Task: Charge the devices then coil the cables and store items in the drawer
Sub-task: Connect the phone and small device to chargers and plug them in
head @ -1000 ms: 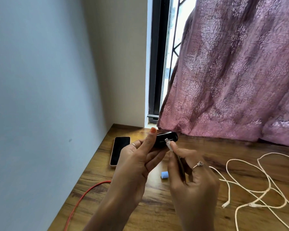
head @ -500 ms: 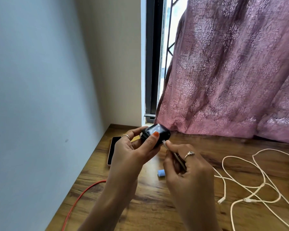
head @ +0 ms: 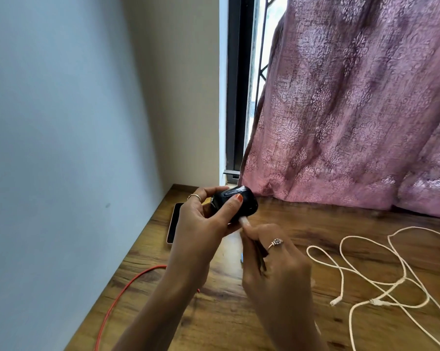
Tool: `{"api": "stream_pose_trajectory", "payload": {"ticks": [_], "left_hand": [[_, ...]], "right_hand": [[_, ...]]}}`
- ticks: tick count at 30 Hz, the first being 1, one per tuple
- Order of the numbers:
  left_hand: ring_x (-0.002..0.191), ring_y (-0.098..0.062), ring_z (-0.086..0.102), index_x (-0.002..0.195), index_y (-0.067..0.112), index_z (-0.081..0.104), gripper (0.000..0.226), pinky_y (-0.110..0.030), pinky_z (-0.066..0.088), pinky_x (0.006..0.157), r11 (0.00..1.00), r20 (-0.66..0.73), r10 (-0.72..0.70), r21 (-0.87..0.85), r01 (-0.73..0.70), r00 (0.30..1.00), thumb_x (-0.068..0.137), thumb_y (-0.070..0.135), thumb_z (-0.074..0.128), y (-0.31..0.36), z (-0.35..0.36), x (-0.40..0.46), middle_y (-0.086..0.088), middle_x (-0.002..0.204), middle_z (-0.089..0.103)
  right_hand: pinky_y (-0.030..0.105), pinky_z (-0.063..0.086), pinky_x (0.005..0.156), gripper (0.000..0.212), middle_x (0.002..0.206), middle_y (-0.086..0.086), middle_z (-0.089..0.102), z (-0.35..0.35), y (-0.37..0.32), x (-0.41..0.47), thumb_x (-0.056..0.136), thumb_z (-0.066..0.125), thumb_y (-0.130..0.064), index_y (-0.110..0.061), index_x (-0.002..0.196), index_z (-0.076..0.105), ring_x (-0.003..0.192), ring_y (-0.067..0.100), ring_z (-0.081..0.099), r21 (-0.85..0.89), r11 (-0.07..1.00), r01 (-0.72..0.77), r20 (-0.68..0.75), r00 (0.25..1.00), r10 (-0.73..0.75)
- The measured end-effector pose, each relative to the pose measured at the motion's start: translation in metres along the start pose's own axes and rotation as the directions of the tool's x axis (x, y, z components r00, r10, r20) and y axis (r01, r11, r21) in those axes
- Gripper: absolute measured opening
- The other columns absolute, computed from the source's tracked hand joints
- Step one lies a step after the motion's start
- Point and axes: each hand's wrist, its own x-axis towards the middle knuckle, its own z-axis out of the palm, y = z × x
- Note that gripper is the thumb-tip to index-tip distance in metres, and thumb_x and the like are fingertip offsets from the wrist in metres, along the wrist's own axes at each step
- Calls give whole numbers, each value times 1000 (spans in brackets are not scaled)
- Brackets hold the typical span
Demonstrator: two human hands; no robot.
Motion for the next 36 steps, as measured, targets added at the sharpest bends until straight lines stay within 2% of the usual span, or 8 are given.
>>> {"api": "stream_pose_trajectory", "payload": {"ticks": [8,13,16,18,21,24,29,36], "left_hand": [[82,-14,72,107,12,63,28,-22,56,63,996,-54,12,84,-8,998,81,10,71,-10,6,0,-9,94,71],[82,-17,73,103,12,62,22,-25,57,63,993,-39,-69,91,73,997,83,5,68,-20,-2,5,-11,94,70],[74,-18,72,101,11,61,17,-21,54,55,990,-59,-120,66,124,991,86,4,64,-30,-13,15,-13,98,68],[68,-16,70,107,9,59,19,-21,53,51,988,-96,-132,70,139,986,88,8,62,-35,-24,28,-15,99,66],[80,-24,68,117,3,54,30,-31,59,68,981,-144,-167,73,178,975,89,10,61,-45,-37,47,-18,106,63],[83,-25,66,119,-6,52,35,-30,59,75,968,-125,-238,54,246,963,88,8,62,-59,-41,68,-20,107,61],[78,-23,60,90,-3,60,7,-29,54,74,894,-157,-446,-135,428,881,84,-6,61,-98,-37,92,-16,88,60],[81,-20,62,119,-10,52,34,-20,56,63,870,-239,-474,20,493,847,86,-5,60,-157,-50,121,-17,99,62]], "right_hand": [[20,46,57,11,75,5,63,5,12,-9,77,64,5,-2,86,66,61,13,60,42,999,-30,32,999,29],[18,49,64,18,79,0,66,9,21,-12,83,67,0,-14,94,63,69,8,62,183,952,-243,189,959,209],[28,54,62,21,74,4,66,14,30,-24,90,63,-19,-28,106,53,64,12,64,345,739,-578,444,794,414],[30,56,67,21,78,10,69,18,40,-37,92,60,-21,-24,110,50,65,13,66,348,573,-742,604,645,468],[26,54,66,13,80,19,68,18,53,-65,97,50,-16,-8,107,53,67,16,64,242,478,-844,773,466,430],[23,50,64,15,73,9,66,21,62,-79,101,40,-10,-7,102,54,64,16,60,189,491,-850,846,395,357],[18,43,57,17,68,-1,67,38,72,-77,101,37,-9,-14,99,53,56,11,60,111,476,-873,877,311,367],[15,40,46,18,67,4,64,64,92,-77,102,30,-7,-9,98,48,49,11,54,-18,373,-928,902,146,407]]}}
